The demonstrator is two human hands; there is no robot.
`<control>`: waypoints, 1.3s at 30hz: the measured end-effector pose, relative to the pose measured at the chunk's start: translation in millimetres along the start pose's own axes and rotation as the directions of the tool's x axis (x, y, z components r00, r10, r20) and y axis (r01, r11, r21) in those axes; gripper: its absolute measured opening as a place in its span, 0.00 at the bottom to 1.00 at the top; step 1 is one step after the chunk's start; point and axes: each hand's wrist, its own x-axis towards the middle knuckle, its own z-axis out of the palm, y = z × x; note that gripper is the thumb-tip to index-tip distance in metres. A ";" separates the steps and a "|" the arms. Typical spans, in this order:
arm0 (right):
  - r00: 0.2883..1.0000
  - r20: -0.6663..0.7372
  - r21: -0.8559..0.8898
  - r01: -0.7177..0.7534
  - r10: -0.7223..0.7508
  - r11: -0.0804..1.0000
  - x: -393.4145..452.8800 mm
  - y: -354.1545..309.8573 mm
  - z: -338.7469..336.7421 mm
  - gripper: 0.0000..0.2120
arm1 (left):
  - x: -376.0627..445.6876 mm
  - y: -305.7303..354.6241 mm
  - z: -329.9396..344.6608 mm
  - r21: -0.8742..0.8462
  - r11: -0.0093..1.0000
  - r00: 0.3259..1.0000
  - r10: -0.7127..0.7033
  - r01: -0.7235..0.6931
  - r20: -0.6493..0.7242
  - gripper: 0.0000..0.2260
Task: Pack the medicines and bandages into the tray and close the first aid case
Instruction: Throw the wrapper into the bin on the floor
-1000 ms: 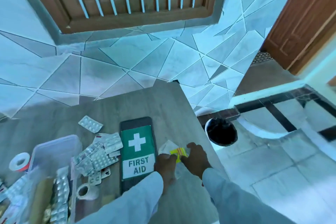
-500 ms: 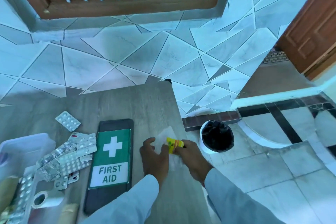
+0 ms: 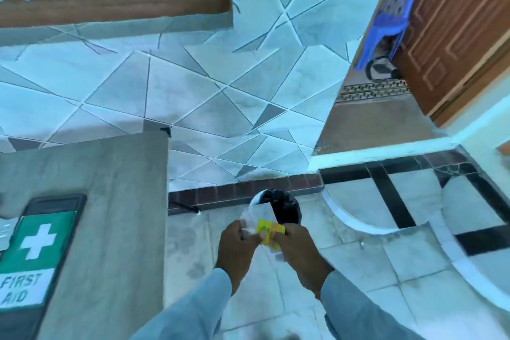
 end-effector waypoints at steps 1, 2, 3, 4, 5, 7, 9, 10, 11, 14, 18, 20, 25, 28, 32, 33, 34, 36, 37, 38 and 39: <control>0.999 -0.052 -0.027 -0.003 0.001 1.000 10.9 3.8 -9.8 0.09 | 8.3 -2.0 9.6 -0.007 1.000 1.000 -0.021 0.020 -0.022 0.08; 0.994 -0.108 -0.055 -0.003 -0.003 0.999 21.7 6.6 -17.8 0.08 | 17.4 -3.9 15.8 -0.012 0.999 0.998 -0.039 0.038 -0.055 0.06; 0.986 -0.165 -0.082 -0.004 -0.009 0.997 35.2 9.3 -25.2 0.07 | 27.9 -5.4 21.4 -0.018 0.998 0.995 -0.057 0.055 -0.087 0.04; 0.977 -0.214 -0.102 -0.007 -0.015 0.995 46.1 9.9 -31.9 0.04 | 37.7 -6.8 25.3 -0.022 0.997 0.991 -0.076 0.074 -0.107 0.02; 0.973 -0.231 -0.114 -0.020 -0.007 0.993 61.2 12.1 -37.7 0.05 | 52.4 -12.1 30.2 -0.030 0.994 0.987 -0.105 0.102 -0.123 0.01; 0.977 -0.213 -0.144 -0.051 0.020 0.988 86.9 16.1 -45.4 0.14 | 76.5 -17.6 36.7 -0.021 0.989 0.980 -0.147 0.145 -0.132 0.03; 0.983 -0.180 -0.215 -0.077 0.038 0.974 120.2 22.4 -48.6 0.14 | 105.1 -25.7 45.3 0.021 0.982 0.975 -0.183 0.187 -0.122 0.06; 0.984 -0.173 -0.256 -0.085 0.041 0.963 142.3 26.0 -49.2 0.13 | 123.6 -29.5 50.6 0.045 0.978 0.974 -0.200 0.206 -0.105 0.07; 0.984 -0.173 -0.299 -0.097 0.046 0.949 159.4 26.9 -49.9 0.12 | 140.1 -33.0 55.8 0.078 0.971 0.972 -0.218 0.225 -0.086 0.08; 0.987 -0.145 -0.413 -0.122 0.067 0.902 215.5 35.6 -49.1 0.08 | 195.6 -42.5 68.7 0.225 0.943 0.969 -0.247 0.247 -0.029 0.09; 0.980 -0.001 -0.541 -0.166 0.197 0.825 288.4 65.2 -42.5 0.10 | 261.6 -59.3 90.0 0.541 0.822 0.961 -0.264 0.176 0.088 0.11; 0.964 0.052 -0.586 -0.182 0.260 0.789 321.3 83.7 -37.2 0.08 | 291.8 -72.5 102.6 0.648 0.757 0.958 -0.237 0.080 0.159 0.10; 0.924 0.135 -0.590 -0.215 0.358 0.778 398.2 148.0 -27.0 0.22 | 353.1 -129.6 133.3 0.671 0.726 0.923 -0.347 0.151 0.168 0.11; 0.888 0.213 -0.638 -0.190 0.408 0.746 443.0 183.2 -16.7 0.22 | 381.3 -169.2 154.8 0.683 0.709 0.905 -0.389 0.176 0.170 0.12; 0.825 0.278 -0.691 -0.184 0.493 0.699 477.9 219.8 -8.3 0.22 | 399.9 -201.1 174.2 0.656 0.708 0.866 -0.473 0.262 0.165 0.14; 0.815 0.265 -0.710 -0.196 0.515 0.676 482.5 223.1 -9.9 0.22 | 401.8 -202.8 175.6 0.646 0.713 0.867 -0.473 0.271 0.158 0.15; 0.812 0.246 -0.726 -0.207 0.529 0.656 485.4 223.3 -12.3 0.23 | 402.7 -203.4 176.1 0.640 0.719 0.867 -0.471 0.272 0.161 0.15; 0.823 0.199 -0.748 -0.224 0.532 0.625 489.3 220.4 -16.9 0.25 | 401.3 -201.4 173.1 0.621 0.734 0.868 -0.467 0.274 0.169 0.15; 0.830 0.185 -0.757 -0.221 0.527 0.615 489.6 213.6 -19.2 0.25 | 400.7 -197.0 169.6 0.609 0.745 0.875 -0.454 0.272 0.165 0.15; 0.840 0.178 -0.762 -0.212 0.512 0.612 490.3 206.7 -21.4 0.25 | 400.9 -191.2 166.1 0.596 0.756 0.885 -0.439 0.271 0.154 0.16; 0.851 0.175 -0.765 -0.199 0.495 0.613 490.1 196.9 -23.1 0.25 | 401.9 -185.3 162.1 0.582 0.768 0.896 -0.422 0.269 0.141 0.16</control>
